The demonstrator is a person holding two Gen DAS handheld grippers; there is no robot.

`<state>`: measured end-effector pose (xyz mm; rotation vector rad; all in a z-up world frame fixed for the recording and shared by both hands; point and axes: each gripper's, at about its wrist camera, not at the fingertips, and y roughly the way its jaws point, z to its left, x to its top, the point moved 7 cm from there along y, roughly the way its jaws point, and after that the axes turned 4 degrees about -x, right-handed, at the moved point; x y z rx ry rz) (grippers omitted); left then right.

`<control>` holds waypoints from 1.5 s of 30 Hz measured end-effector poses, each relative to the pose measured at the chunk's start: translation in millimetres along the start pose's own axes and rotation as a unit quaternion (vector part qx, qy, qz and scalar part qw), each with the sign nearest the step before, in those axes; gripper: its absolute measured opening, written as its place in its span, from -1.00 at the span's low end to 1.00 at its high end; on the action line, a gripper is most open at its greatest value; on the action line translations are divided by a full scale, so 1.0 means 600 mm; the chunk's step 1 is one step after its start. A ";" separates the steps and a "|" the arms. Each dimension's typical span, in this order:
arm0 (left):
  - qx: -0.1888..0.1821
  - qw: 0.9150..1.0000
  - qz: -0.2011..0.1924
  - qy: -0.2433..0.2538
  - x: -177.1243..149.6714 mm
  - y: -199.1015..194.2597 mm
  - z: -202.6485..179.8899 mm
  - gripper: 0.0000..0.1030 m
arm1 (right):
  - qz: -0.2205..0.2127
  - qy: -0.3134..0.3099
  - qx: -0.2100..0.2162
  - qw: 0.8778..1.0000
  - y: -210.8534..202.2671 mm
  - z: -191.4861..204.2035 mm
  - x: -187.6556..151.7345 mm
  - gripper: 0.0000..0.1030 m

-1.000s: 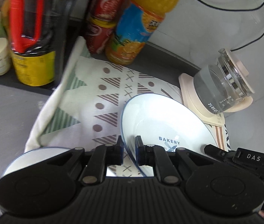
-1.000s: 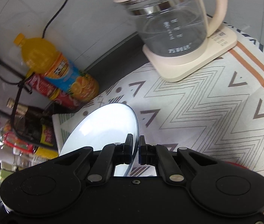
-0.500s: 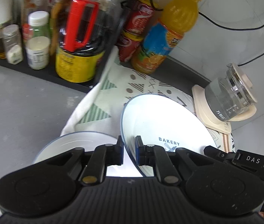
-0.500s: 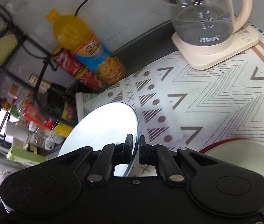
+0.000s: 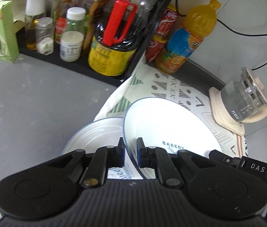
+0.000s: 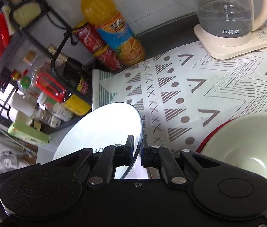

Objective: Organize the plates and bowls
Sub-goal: 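Carry the 'BAKERY' plate and lower it onto the plate stack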

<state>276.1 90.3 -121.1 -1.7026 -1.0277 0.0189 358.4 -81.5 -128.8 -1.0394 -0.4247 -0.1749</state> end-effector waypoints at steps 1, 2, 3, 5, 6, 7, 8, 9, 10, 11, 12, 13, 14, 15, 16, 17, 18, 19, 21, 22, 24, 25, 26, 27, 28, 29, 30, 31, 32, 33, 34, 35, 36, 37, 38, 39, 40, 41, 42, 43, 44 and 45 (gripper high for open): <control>0.002 1.000 0.001 -0.002 -0.004 -0.001 0.005 -0.81 | -0.001 -0.007 -0.002 1.000 0.000 0.003 -0.006 -0.86; 0.005 1.000 0.003 -0.003 -0.008 -0.001 0.010 -0.81 | 0.000 -0.014 -0.004 1.000 0.000 0.006 -0.011 -0.86; 0.007 1.000 0.004 -0.004 -0.012 -0.001 0.014 -0.82 | 0.000 -0.020 -0.006 1.000 0.001 0.009 -0.016 -0.85; 0.010 1.000 0.007 -0.008 -0.019 -0.001 0.023 -0.81 | 0.001 -0.029 -0.010 1.000 0.002 0.014 -0.028 -0.85; 0.010 1.000 0.009 -0.010 -0.023 0.000 0.028 -0.81 | 0.002 -0.033 -0.012 0.999 0.002 0.016 -0.034 -0.85; 0.011 1.000 0.010 -0.012 -0.027 0.001 0.032 -0.81 | 0.002 -0.038 -0.015 0.999 0.003 0.016 -0.039 -0.85; 0.012 1.000 0.012 -0.014 -0.030 0.002 0.035 -0.81 | 0.002 -0.042 -0.016 0.999 0.005 0.015 -0.045 -0.84; 0.014 1.000 0.014 -0.015 -0.035 0.003 0.040 -0.81 | 0.004 -0.045 -0.018 0.999 0.007 0.014 -0.050 -0.84; 0.015 1.000 0.016 -0.016 -0.039 0.004 0.043 -0.81 | 0.005 -0.047 -0.020 0.999 0.010 0.013 -0.056 -0.84; 0.017 1.000 0.018 -0.017 -0.043 0.005 0.047 -0.81 | 0.007 -0.049 -0.022 0.999 0.012 0.011 -0.061 -0.84; 0.019 0.999 0.020 -0.018 -0.046 0.006 0.050 -0.81 | 0.008 -0.052 -0.025 0.998 0.014 0.010 -0.066 -0.84; 0.020 0.999 0.022 -0.017 -0.049 0.008 0.053 -0.81 | 0.010 -0.054 -0.028 0.998 0.017 0.009 -0.071 -0.84; 0.021 0.999 0.023 -0.018 -0.052 0.010 0.056 -0.80 | 0.011 -0.054 -0.030 0.998 0.018 0.007 -0.076 -0.84; 0.021 0.999 0.026 -0.020 -0.055 0.012 0.058 -0.80 | 0.011 -0.055 -0.032 0.998 0.020 0.006 -0.080 -0.84; 0.022 0.999 0.027 -0.021 -0.057 0.014 0.060 -0.80 | 0.011 -0.055 -0.033 0.998 0.021 0.004 -0.084 -0.84; 0.022 0.999 0.030 -0.022 -0.060 0.016 0.063 -0.80 | 0.011 -0.054 -0.036 0.998 0.022 0.003 -0.088 -0.84; 0.023 0.999 0.032 -0.024 -0.062 0.018 0.065 -0.79 | 0.010 -0.056 -0.039 0.998 0.023 0.003 -0.090 -0.84; 0.025 0.999 0.033 -0.024 -0.065 0.021 0.066 -0.79 | 0.009 -0.060 -0.043 0.997 0.024 0.004 -0.093 -0.84; 0.028 0.999 0.036 -0.025 -0.070 0.026 0.070 -0.77 | 0.007 -0.071 -0.051 0.996 0.026 0.006 -0.099 -0.84; 0.030 0.999 0.038 -0.026 -0.073 0.028 0.072 -0.77 | 0.007 -0.076 -0.054 0.996 0.028 0.006 -0.102 -0.84; 0.031 0.998 0.041 -0.028 -0.077 0.032 0.075 -0.77 | 0.008 -0.081 -0.060 0.995 0.031 0.006 -0.106 -0.84; 0.032 0.998 0.043 -0.029 -0.079 0.034 0.076 -0.76 | 0.008 -0.083 -0.063 0.995 0.033 0.006 -0.107 -0.84; 0.033 0.998 0.045 -0.029 -0.081 0.036 0.078 -0.76 | 0.009 -0.085 -0.065 0.994 0.035 0.005 -0.108 -0.84; 0.034 0.998 0.046 -0.030 -0.083 0.038 0.079 -0.75 | 0.008 -0.087 -0.067 0.994 0.035 0.006 -0.109 -0.84; 0.036 0.998 0.047 -0.030 -0.084 0.039 0.080 -0.74 | 0.007 -0.093 -0.070 0.993 0.035 0.008 -0.110 -0.84; 0.037 0.998 0.048 -0.031 -0.085 0.041 0.081 -0.74 | 0.005 -0.099 -0.073 0.992 0.036 0.010 -0.110 -0.84; 0.037 0.998 0.050 -0.032 -0.087 0.043 0.082 -0.73 | 0.004 -0.103 -0.077 0.992 0.037 0.012 -0.111 -0.84; 0.038 0.997 0.051 -0.033 -0.088 0.044 0.084 -0.72 | 0.004 -0.106 -0.080 0.991 0.038 0.014 -0.112 -0.84; 0.039 0.997 0.053 -0.034 -0.089 0.047 0.086 -0.72 | 0.003 -0.109 -0.083 0.991 0.039 0.015 -0.112 -0.84; 0.039 0.997 0.054 -0.036 -0.089 0.049 0.087 -0.72 | 0.002 -0.114 -0.086 0.990 0.041 0.016 -0.114 -0.84; 0.039 0.997 0.056 -0.036 -0.089 0.051 0.088 -0.71 | 0.003 -0.116 -0.090 0.989 0.042 0.017 -0.115 -0.84; 0.038 0.997 0.057 -0.036 -0.090 0.052 0.089 -0.70 | 0.002 -0.118 -0.093 0.989 0.043 0.017 -0.117 -0.84; 0.038 0.997 0.058 -0.035 -0.090 0.053 0.089 -0.69 | -0.001 -0.119 -0.095 0.988 0.044 0.017 -0.117 -0.84; 0.039 0.997 0.059 -0.034 -0.089 0.054 0.089 -0.69 | -0.002 -0.119 -0.096 0.988 0.044 0.018 -0.117 -0.83; 0.039 0.997 0.059 -0.033 -0.089 0.055 0.089 -0.68 | -0.004 -0.119 -0.097 0.988 0.044 0.018 -0.117 -0.83; 0.039 0.997 0.060 -0.033 -0.089 0.056 0.089 -0.68 | -0.004 -0.120 -0.098 0.988 0.045 0.019 -0.116 -0.83; 0.038 0.997 0.062 -0.034 -0.089 0.058 0.089 -0.68 | -0.004 -0.121 -0.101 0.987 0.046 0.020 -0.117 -0.83; 0.038 0.997 0.064 -0.034 -0.090 0.060 0.090 -0.67 | -0.002 -0.123 -0.103 0.987 0.048 0.020 -0.117 -0.82; 0.039 0.996 0.067 -0.033 -0.091 0.062 0.090 -0.66 | -0.001 -0.125 -0.106 0.987 0.050 0.020 -0.118 -0.82; 0.043 0.996 0.070 -0.029 -0.092 0.063 0.090 -0.66 | 0.000 -0.125 -0.108 0.986 0.052 0.019 -0.120 -0.81; 0.048 0.996 0.074 -0.021 -0.092 0.066 0.089 -0.66 | 0.001 -0.125 -0.111 0.986 0.053 0.017 -0.121 -0.81; 0.053 0.995 0.078 -0.014 -0.093 0.069 0.088 -0.67 | 0.000 -0.125 -0.114 0.986 0.055 0.016 -0.121 -0.80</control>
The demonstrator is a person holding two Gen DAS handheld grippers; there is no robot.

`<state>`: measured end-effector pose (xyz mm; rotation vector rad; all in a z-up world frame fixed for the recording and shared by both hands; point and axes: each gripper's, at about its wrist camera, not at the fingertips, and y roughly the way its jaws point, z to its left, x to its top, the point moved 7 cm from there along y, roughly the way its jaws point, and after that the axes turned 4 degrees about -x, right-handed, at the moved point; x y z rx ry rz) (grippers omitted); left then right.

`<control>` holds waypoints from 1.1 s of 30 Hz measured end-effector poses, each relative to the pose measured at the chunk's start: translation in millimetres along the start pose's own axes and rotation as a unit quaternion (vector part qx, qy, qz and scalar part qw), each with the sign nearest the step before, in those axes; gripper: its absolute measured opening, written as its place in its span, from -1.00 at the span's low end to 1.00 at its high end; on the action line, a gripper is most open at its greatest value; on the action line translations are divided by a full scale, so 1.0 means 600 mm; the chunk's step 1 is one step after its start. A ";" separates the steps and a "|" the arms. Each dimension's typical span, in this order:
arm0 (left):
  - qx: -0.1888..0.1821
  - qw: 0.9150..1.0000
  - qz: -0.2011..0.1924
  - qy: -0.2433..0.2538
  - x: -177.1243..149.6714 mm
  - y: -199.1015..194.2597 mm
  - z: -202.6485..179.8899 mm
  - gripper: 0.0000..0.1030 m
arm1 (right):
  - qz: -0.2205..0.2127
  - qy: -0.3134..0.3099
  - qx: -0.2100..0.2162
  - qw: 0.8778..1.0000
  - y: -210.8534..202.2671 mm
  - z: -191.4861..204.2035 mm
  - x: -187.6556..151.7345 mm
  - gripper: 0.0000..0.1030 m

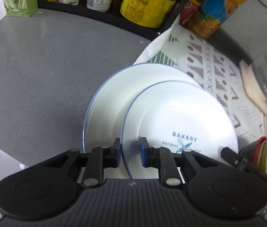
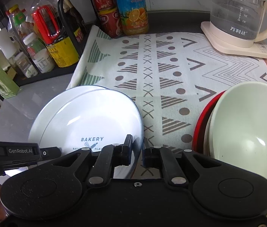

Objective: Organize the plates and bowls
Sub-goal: 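Carry the 'BAKERY' plate and lower it onto the plate stack, then open both grippers and pull back from the plate stack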

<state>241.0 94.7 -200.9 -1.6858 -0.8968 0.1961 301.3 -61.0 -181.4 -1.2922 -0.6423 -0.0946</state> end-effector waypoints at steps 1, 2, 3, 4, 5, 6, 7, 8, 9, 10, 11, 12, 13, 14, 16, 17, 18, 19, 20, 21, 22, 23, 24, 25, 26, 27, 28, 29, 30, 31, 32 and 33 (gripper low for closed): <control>0.002 1.000 0.000 0.002 0.000 0.001 -0.001 -0.66 | 0.000 0.000 0.000 1.000 0.001 0.000 0.000 -0.80; 0.001 1.000 -0.002 0.003 0.000 0.001 -0.001 -0.66 | 0.000 0.002 0.000 1.000 0.001 0.000 0.001 -0.80; 0.002 1.000 -0.003 0.009 0.001 0.001 -0.002 -0.66 | 0.000 0.002 0.000 1.000 0.002 0.000 0.001 -0.80; 0.004 1.000 -0.001 0.011 0.003 0.001 -0.002 -0.66 | 0.000 0.001 -0.001 1.000 0.003 0.001 0.002 -0.80; 0.004 1.000 0.003 0.010 0.004 0.002 -0.001 -0.66 | 0.001 0.002 0.000 1.000 0.004 0.001 0.002 -0.80; 0.005 1.000 0.006 0.009 0.005 0.002 0.000 -0.66 | 0.001 0.002 0.001 1.000 0.006 0.001 0.002 -0.80; 0.006 1.000 0.006 0.012 0.007 0.000 0.001 -0.66 | 0.002 0.002 0.001 1.000 0.007 0.002 0.002 -0.79; 0.007 1.000 0.004 0.016 0.010 -0.004 0.000 -0.66 | 0.003 0.002 0.001 1.000 0.009 0.003 0.001 -0.79; 0.008 1.000 0.002 0.023 0.013 -0.009 -0.001 -0.66 | 0.004 0.003 0.001 1.000 0.011 0.004 0.001 -0.79; 0.006 1.000 0.003 0.025 0.016 -0.014 -0.001 -0.65 | 0.005 0.003 0.002 1.000 0.012 0.003 0.001 -0.78; 0.003 1.000 0.005 0.022 0.019 -0.022 0.001 -0.65 | 0.005 0.002 0.002 1.000 0.013 0.004 0.001 -0.78; -0.001 1.000 0.000 0.016 0.022 -0.030 0.003 -0.64 | 0.005 0.001 0.002 1.000 0.014 0.005 0.001 -0.78; -0.003 1.000 -0.010 0.017 0.026 -0.040 0.003 -0.57 | 0.006 0.001 0.002 1.000 0.015 0.005 0.001 -0.77; -0.004 1.000 -0.019 0.023 0.031 -0.048 0.001 -0.49 | 0.008 0.000 0.003 1.000 0.017 0.006 0.001 -0.77; -0.001 0.999 -0.029 0.026 0.038 -0.060 0.004 -0.15 | 0.010 -0.001 0.002 1.000 0.019 0.007 0.001 -0.76; -0.001 0.999 -0.033 0.025 0.041 -0.063 0.006 -0.11 | 0.012 -0.001 0.002 1.000 0.021 0.009 0.001 -0.76; -0.001 0.999 -0.036 0.026 0.043 -0.064 0.009 -0.06 | 0.014 -0.001 0.002 1.000 0.022 0.009 0.000 -0.75; 0.003 0.999 -0.036 0.027 0.045 -0.062 0.013 -0.04 | 0.014 -0.003 0.000 1.000 0.022 0.010 0.000 -0.74; 0.009 0.999 -0.034 0.026 0.047 -0.057 0.018 -0.04 | 0.013 -0.006 -0.002 1.000 0.023 0.011 0.000 -0.74; 0.015 0.999 -0.030 0.023 0.048 -0.053 0.023 -0.04 | 0.014 -0.008 -0.003 1.000 0.023 0.012 0.000 -0.72; 0.019 0.999 -0.028 0.020 0.048 -0.048 0.030 -0.04 | 0.014 -0.008 -0.002 1.000 0.024 0.012 0.001 -0.70; 0.023 0.999 -0.027 0.017 0.048 -0.044 0.035 -0.04 | 0.015 -0.007 -0.002 1.000 0.024 0.012 0.001 -0.69; 0.028 0.999 -0.025 0.016 0.047 -0.041 0.042 -0.04 | 0.015 -0.007 -0.002 1.000 0.024 0.012 0.001 -0.69; 0.032 0.999 -0.022 0.014 0.046 -0.038 0.048 -0.04 | 0.015 -0.009 -0.003 1.000 0.024 0.013 0.001 -0.69; 0.034 0.999 -0.021 0.013 0.046 -0.035 0.053 -0.04 | 0.015 -0.011 -0.005 1.000 0.024 0.014 0.001 -0.69; 0.034 0.999 -0.020 0.011 0.045 -0.032 0.057 -0.03 | 0.015 -0.012 -0.006 1.000 0.024 0.014 0.001 -0.69; 0.028 0.999 -0.020 0.007 0.045 -0.030 0.060 -0.03 | 0.015 -0.014 -0.008 1.000 0.024 0.015 0.001 -0.69; 0.025 0.999 -0.020 0.006 0.045 -0.030 0.061 -0.03 | 0.015 -0.017 -0.009 1.000 0.024 0.016 0.001 -0.68; 0.025 0.999 -0.021 0.008 0.046 -0.030 0.061 -0.03 | 0.015 -0.019 -0.009 1.000 0.024 0.017 0.001 -0.64; 0.027 0.999 -0.023 0.011 0.047 -0.031 0.061 -0.03 | 0.017 -0.021 -0.009 1.000 0.024 0.019 0.000 -0.63; 0.029 0.999 -0.025 0.015 0.048 -0.032 0.060 -0.03 | 0.018 -0.022 -0.008 1.000 0.025 0.020 -0.001 -0.61; 0.029 0.999 -0.026 0.015 0.048 -0.033 0.062 -0.03 | 0.018 -0.022 -0.008 1.000 0.025 0.021 -0.003 -0.59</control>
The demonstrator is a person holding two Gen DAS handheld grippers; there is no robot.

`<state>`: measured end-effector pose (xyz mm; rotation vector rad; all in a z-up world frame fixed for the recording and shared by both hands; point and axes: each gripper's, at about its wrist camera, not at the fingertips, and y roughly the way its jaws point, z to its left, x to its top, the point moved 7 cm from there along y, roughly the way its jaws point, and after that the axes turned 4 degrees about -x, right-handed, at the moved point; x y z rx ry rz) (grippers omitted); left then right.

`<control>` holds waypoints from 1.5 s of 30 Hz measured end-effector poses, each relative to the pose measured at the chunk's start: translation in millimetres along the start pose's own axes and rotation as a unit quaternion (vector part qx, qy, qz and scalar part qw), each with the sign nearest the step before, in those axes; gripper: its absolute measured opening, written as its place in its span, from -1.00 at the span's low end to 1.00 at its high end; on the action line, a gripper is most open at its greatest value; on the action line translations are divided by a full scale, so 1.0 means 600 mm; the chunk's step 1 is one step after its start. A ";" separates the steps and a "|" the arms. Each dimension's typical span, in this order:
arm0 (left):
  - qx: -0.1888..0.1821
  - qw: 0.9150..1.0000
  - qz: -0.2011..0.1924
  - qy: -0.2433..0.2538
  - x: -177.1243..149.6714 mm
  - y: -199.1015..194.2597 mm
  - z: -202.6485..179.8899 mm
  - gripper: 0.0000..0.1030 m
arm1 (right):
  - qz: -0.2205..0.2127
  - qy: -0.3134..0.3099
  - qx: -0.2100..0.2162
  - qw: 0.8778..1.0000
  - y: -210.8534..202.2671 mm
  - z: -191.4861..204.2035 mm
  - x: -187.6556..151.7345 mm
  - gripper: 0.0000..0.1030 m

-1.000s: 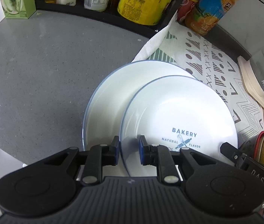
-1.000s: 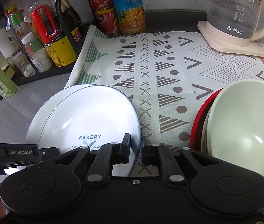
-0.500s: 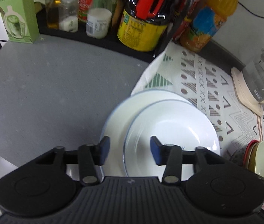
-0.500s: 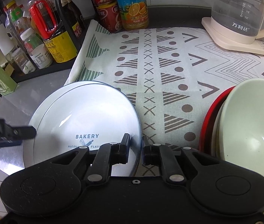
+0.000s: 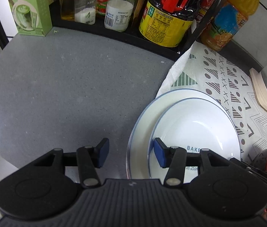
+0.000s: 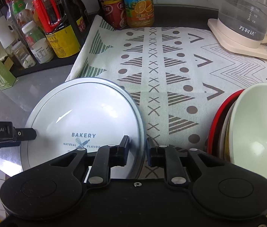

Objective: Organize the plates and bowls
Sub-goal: 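Open both grippers and pull back from the plate stack, then move both grippers to the rim of the red bowl stack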

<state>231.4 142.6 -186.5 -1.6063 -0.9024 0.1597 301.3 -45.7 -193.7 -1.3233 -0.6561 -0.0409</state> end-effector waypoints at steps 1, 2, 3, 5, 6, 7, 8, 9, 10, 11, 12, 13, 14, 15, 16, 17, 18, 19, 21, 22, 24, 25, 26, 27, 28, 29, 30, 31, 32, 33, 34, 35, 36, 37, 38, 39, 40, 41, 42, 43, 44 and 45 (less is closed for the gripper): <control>-0.001 1.000 0.000 -0.001 0.001 0.000 0.001 -0.03 | 0.000 -0.001 0.000 1.000 0.000 0.001 -0.001 -0.57; -0.002 1.000 0.001 -0.001 0.001 0.000 0.002 -0.03 | 0.000 -0.002 0.000 1.000 0.000 0.002 -0.002 -0.57; 0.001 1.000 0.003 -0.003 0.001 0.000 0.002 -0.03 | 0.000 -0.003 0.000 1.000 0.000 0.003 -0.002 -0.56; 0.008 1.000 0.005 0.001 0.002 -0.002 0.000 -0.03 | 0.000 0.001 0.002 1.000 -0.002 0.001 -0.002 -0.55; 0.014 1.000 0.006 0.005 0.002 -0.003 -0.002 -0.03 | -0.002 0.004 0.005 1.000 -0.005 0.000 -0.001 -0.55; 0.018 1.000 0.006 0.009 0.002 -0.006 -0.004 -0.03 | -0.002 0.007 0.008 1.000 -0.009 0.000 0.001 -0.52; 0.018 1.000 0.005 0.012 0.003 -0.010 -0.008 -0.03 | -0.003 0.010 0.012 1.000 -0.014 0.000 0.003 -0.49; 0.015 1.000 0.005 0.015 0.003 -0.013 -0.011 -0.03 | -0.006 0.013 0.019 1.000 -0.021 -0.001 0.005 -0.41; 0.011 1.000 0.005 0.016 0.005 -0.018 -0.015 -0.03 | -0.010 0.015 0.029 0.999 -0.030 0.000 0.008 -0.36; 0.009 1.000 0.005 0.018 0.006 -0.022 -0.020 -0.03 | -0.015 0.016 0.037 0.999 -0.039 0.001 0.011 -0.32; 0.008 1.000 0.004 0.020 0.007 -0.027 -0.025 -0.01 | -0.019 0.017 0.042 0.999 -0.048 0.001 0.013 -0.20; 0.008 1.000 0.003 0.022 0.008 -0.032 -0.030 0.08 | -0.025 0.020 0.047 0.998 -0.058 0.000 0.016 -0.10; 0.008 1.000 0.000 0.025 0.008 -0.038 -0.035 0.13 | -0.031 0.023 0.053 0.998 -0.069 -0.001 0.019 -0.07; 0.008 1.000 -0.003 0.027 0.008 -0.044 -0.040 0.24 | -0.037 0.026 0.060 0.997 -0.080 -0.002 0.022 -0.02; 0.008 0.999 -0.007 0.030 0.009 -0.050 -0.047 0.33 | -0.042 0.029 0.067 0.996 -0.092 -0.003 0.024 0.06; 0.007 0.999 -0.011 0.034 0.009 -0.057 -0.054 0.37 | -0.049 0.032 0.073 0.996 -0.104 -0.006 0.026 0.12; 0.005 0.999 -0.015 0.038 0.009 -0.062 -0.061 0.44 | -0.057 0.035 0.077 0.995 -0.116 -0.010 0.028 0.26; -0.001 0.999 -0.017 0.044 0.008 -0.068 -0.070 0.49 | -0.065 0.037 0.078 0.994 -0.129 -0.015 0.030 0.41; -0.010 0.998 -0.019 0.052 0.005 -0.077 -0.086 0.58 | -0.079 0.043 0.080 0.993 -0.151 -0.030 0.030 0.61; -0.013 0.998 -0.021 0.055 0.004 -0.082 -0.093 0.58 | -0.085 0.047 0.081 0.992 -0.160 -0.037 0.029 0.69; -0.021 0.998 -0.022 0.063 0.000 -0.090 -0.110 0.59 | -0.094 0.053 0.080 0.991 -0.176 -0.053 0.026 0.76; -0.024 0.997 -0.022 0.068 -0.003 -0.093 -0.119 0.59 | -0.098 0.056 0.079 0.991 -0.183 -0.061 0.024 0.82; -0.028 0.997 -0.023 0.074 -0.006 -0.097 -0.128 0.59 | -0.102 0.060 0.077 0.990 -0.190 -0.070 0.022 0.85; -0.031 0.996 -0.023 0.079 -0.010 -0.099 -0.137 0.60 | -0.106 0.065 0.074 0.990 -0.197 -0.079 0.020 0.90; -0.035 0.996 -0.021 0.084 -0.014 -0.100 -0.145 0.61 | -0.109 0.070 0.069 0.989 -0.204 -0.088 0.016 0.93; -0.039 0.995 -0.020 0.089 -0.018 -0.103 -0.154 0.61 | -0.112 0.077 0.065 0.989 -0.209 -0.098 0.013 0.94; -0.043 0.995 -0.019 0.093 -0.021 -0.105 -0.162 0.62 | -0.114 0.082 0.063 0.988 -0.215 -0.108 0.010 0.94; -0.047 0.994 -0.019 0.097 -0.025 -0.108 -0.171 0.62 | -0.116 0.088 0.060 0.988 -0.221 -0.118 0.007 0.95; -0.051 0.993 -0.019 0.101 -0.028 -0.109 -0.180 0.62 | -0.118 0.093 0.056 0.987 -0.225 -0.127 0.003 0.95; -0.057 0.993 -0.018 0.107 -0.032 -0.111 -0.190 0.62 | -0.120 0.098 0.052 0.987 -0.229 -0.136 0.000 0.96; -0.062 0.992 -0.016 0.111 -0.035 -0.111 -0.200 0.62 | -0.122 0.102 0.047 0.986 -0.234 -0.144 -0.006 0.96; -0.067 0.991 -0.015 0.117 -0.039 -0.111 -0.210 0.62 | -0.124 0.106 0.041 0.986 -0.238 -0.151 -0.011 0.96; -0.070 0.990 -0.013 0.121 -0.042 -0.111 -0.219 0.62 | -0.125 0.111 0.036 0.985 -0.241 -0.160 -0.015 0.96; -0.073 0.989 -0.011 0.126 -0.044 -0.110 -0.228 0.62 | -0.126 0.117 0.029 0.985 -0.243 -0.168 -0.020 0.96; -0.077 0.988 -0.009 0.132 -0.047 -0.109 -0.237 0.62 | -0.126 0.123 0.022 0.984 -0.244 -0.176 -0.025 0.96; -0.084 0.987 -0.007 0.138 -0.052 -0.108 -0.246 0.62 | -0.126 0.129 0.014 0.983 -0.246 -0.185 -0.029 0.96; -0.089 0.986 -0.004 0.144 -0.055 -0.107 -0.256 0.62 | -0.127 0.136 0.007 0.983 -0.248 -0.194 -0.034 0.96; -0.094 0.984 -0.001 0.150 -0.058 -0.106 -0.265 0.62 | -0.128 0.144 0.001 0.981 -0.250 -0.202 -0.039 0.96; -0.099 0.983 0.001 0.156 -0.062 -0.105 -0.274 0.62 | -0.128 0.151 -0.005 0.980 -0.251 -0.209 -0.043 0.96; -0.102 0.982 0.003 0.162 -0.064 -0.103 -0.282 0.62 | -0.128 0.158 -0.011 0.979 -0.252 -0.216 -0.048 0.96; -0.106 0.980 0.005 0.167 -0.066 -0.101 -0.289 0.62 | -0.127 0.164 -0.018 0.978 -0.253 -0.223 -0.053 0.96; -0.107 0.979 0.008 0.173 -0.069 -0.099 -0.297 0.62 | -0.126 0.169 -0.025 0.977 -0.253 -0.229 -0.058 0.96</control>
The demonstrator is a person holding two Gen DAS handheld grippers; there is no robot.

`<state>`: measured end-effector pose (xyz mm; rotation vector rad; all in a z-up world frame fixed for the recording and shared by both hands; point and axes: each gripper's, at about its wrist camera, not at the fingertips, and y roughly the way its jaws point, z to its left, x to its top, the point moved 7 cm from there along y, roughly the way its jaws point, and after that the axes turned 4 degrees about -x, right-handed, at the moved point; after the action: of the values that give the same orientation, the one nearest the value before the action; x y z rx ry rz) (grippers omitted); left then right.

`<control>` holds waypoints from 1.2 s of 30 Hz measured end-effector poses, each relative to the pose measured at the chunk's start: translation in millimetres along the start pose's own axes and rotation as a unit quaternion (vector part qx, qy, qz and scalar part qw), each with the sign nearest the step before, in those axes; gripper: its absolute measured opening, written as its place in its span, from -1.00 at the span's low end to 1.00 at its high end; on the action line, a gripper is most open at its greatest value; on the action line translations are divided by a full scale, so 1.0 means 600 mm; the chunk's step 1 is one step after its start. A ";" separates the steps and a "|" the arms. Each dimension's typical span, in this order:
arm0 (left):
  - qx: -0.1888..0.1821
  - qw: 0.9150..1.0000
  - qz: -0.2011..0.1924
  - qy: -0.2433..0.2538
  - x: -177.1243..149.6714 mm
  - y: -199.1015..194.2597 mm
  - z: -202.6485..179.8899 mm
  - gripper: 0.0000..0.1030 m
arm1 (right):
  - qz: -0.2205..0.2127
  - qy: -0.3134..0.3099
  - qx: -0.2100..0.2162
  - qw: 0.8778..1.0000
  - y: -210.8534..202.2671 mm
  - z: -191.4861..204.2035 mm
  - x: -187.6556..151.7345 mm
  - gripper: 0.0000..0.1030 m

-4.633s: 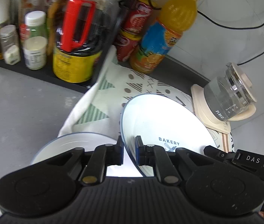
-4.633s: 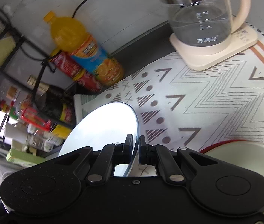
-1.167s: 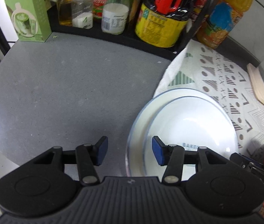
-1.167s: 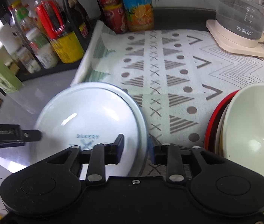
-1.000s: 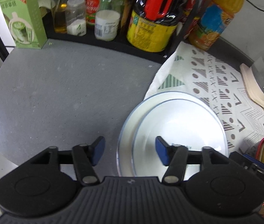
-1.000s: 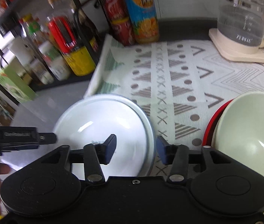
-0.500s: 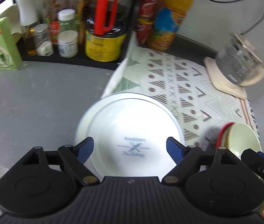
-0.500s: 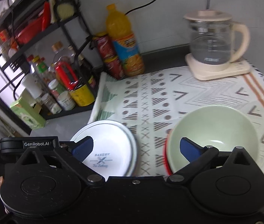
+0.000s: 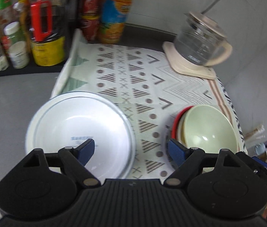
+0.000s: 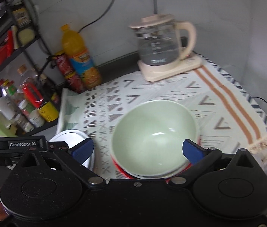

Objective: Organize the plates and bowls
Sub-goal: 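Move both grippers to the rim of the red bowl stack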

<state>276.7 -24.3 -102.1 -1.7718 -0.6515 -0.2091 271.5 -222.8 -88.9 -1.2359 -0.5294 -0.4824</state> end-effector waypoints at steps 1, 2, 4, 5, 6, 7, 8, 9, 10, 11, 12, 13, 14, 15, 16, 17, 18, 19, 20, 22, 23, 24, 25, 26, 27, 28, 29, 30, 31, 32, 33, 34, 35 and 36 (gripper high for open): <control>-0.004 1.000 0.004 0.006 0.001 0.005 -0.007 0.62 | 0.000 0.004 -0.007 1.000 0.000 -0.007 -0.001 0.96; -0.007 1.000 0.008 0.011 0.001 0.011 -0.014 0.62 | 0.000 0.010 -0.013 1.000 0.000 -0.014 -0.003 0.96; -0.015 1.000 0.017 0.019 0.002 0.023 -0.026 0.62 | 0.000 0.024 -0.025 0.999 0.000 -0.028 -0.005 0.96; -0.018 0.999 0.021 0.024 0.003 0.028 -0.031 0.62 | 0.000 0.031 -0.031 0.999 0.000 -0.034 -0.007 0.96; -0.020 0.999 0.023 0.029 0.004 0.033 -0.036 0.62 | 0.000 0.037 -0.036 0.999 0.001 -0.040 -0.008 0.95; -0.021 0.999 0.024 0.037 0.006 0.037 -0.043 0.62 | 0.000 0.043 -0.042 0.998 0.001 -0.046 -0.009 0.95; -0.021 0.998 0.025 0.045 0.008 0.042 -0.049 0.62 | 0.000 0.048 -0.049 0.998 0.002 -0.051 -0.010 0.94; -0.021 0.998 0.027 0.054 0.010 0.047 -0.055 0.62 | 0.001 0.053 -0.055 0.997 0.002 -0.057 -0.011 0.93; -0.022 0.997 0.029 0.061 0.012 0.052 -0.060 0.62 | 0.002 0.059 -0.060 0.996 0.004 -0.062 -0.013 0.93; -0.022 0.997 0.033 0.069 0.013 0.058 -0.065 0.62 | 0.003 0.065 -0.065 0.996 0.005 -0.066 -0.015 0.93; -0.021 0.996 0.037 0.075 0.014 0.064 -0.069 0.62 | 0.004 0.071 -0.071 0.995 0.006 -0.071 -0.017 0.92; -0.020 0.996 0.040 0.081 0.016 0.071 -0.072 0.62 | 0.006 0.077 -0.076 0.994 0.008 -0.076 -0.019 0.92; -0.022 0.995 0.044 0.086 0.017 0.077 -0.075 0.62 | 0.007 0.083 -0.081 0.993 0.009 -0.081 -0.021 0.92; -0.024 0.994 0.049 0.091 0.018 0.083 -0.078 0.62 | 0.009 0.090 -0.085 0.992 0.011 -0.085 -0.023 0.92; -0.027 0.994 0.053 0.095 0.019 0.089 -0.081 0.62 | 0.010 0.096 -0.090 0.991 0.013 -0.089 -0.025 0.92; -0.031 0.993 0.058 0.100 0.020 0.096 -0.083 0.61 | 0.011 0.102 -0.094 0.990 0.015 -0.093 -0.026 0.92; -0.034 0.992 0.063 0.105 0.020 0.101 -0.086 0.61 | 0.012 0.107 -0.099 0.989 0.016 -0.097 -0.027 0.92; -0.038 0.991 0.068 0.110 0.020 0.107 -0.089 0.60 | 0.013 0.112 -0.103 0.988 0.018 -0.099 -0.028 0.91; -0.041 0.990 0.072 0.116 0.020 0.114 -0.092 0.60 | 0.014 0.118 -0.106 0.987 0.020 -0.102 -0.029 0.91; -0.048 0.988 0.080 0.124 0.022 0.125 -0.096 0.60 | 0.016 0.130 -0.111 0.985 0.024 -0.106 -0.032 0.88; -0.051 0.987 0.084 0.126 0.023 0.131 -0.097 0.60 | 0.017 0.137 -0.113 0.984 0.027 -0.109 -0.034 0.87; -0.055 0.986 0.088 0.129 0.024 0.137 -0.099 0.60 | 0.019 0.144 -0.114 0.983 0.030 -0.111 -0.036 0.85; -0.060 0.985 0.091 0.132 0.025 0.142 -0.101 0.60 | 0.021 0.151 -0.116 0.982 0.033 -0.114 -0.038 0.83; -0.062 0.984 0.094 0.136 0.025 0.148 -0.101 0.59 | 0.023 0.158 -0.116 0.980 0.036 -0.116 -0.040 0.82; -0.064 0.983 0.097 0.139 0.026 0.153 -0.103 0.56 | 0.026 0.164 -0.117 0.979 0.040 -0.117 -0.042 0.78; -0.067 0.983 0.102 0.140 0.026 0.160 -0.102 0.56 | 0.028 0.169 -0.116 0.978 0.044 -0.117 -0.044 0.76; -0.070 0.982 0.106 0.140 0.026 0.165 -0.102 0.55 | 0.030 0.173 -0.115 0.978 0.048 -0.116 -0.046 0.75; -0.074 0.981 0.109 0.141 0.026 0.171 -0.103 0.52 | 0.033 0.177 -0.115 0.977 0.052 -0.115 -0.048 0.70; -0.077 0.980 0.113 0.142 0.026 0.176 -0.103 0.48 | 0.036 0.181 -0.114 0.976 0.057 -0.114 -0.049 0.64; -0.081 0.979 0.118 0.144 0.025 0.182 -0.104 0.45 | 0.039 0.187 -0.114 0.975 0.062 -0.114 -0.051 0.62; -0.084 0.978 0.123 0.146 0.024 0.187 -0.104 0.39 | 0.041 0.192 -0.113 0.974 0.067 -0.114 -0.053 0.60; -0.087 0.977 0.127 0.147 0.024 0.192 -0.104 0.32 | 0.044 0.197 -0.114 0.973 0.072 -0.114 -0.055 0.55; -0.090 0.976 0.132 0.147 0.023 0.198 -0.104 0.29 | 0.047 0.201 -0.115 0.972 0.077 -0.113 -0.057 0.52; -0.092 0.975 0.136 0.147 0.023 0.203 -0.104 0.22 | 0.051 0.204 -0.116 0.971 0.082 -0.113 -0.059 0.47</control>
<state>364.4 -98.3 -178.2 -1.9369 -0.1764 -0.3443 281.6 -273.4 -163.8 -1.3323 -0.0601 -0.7055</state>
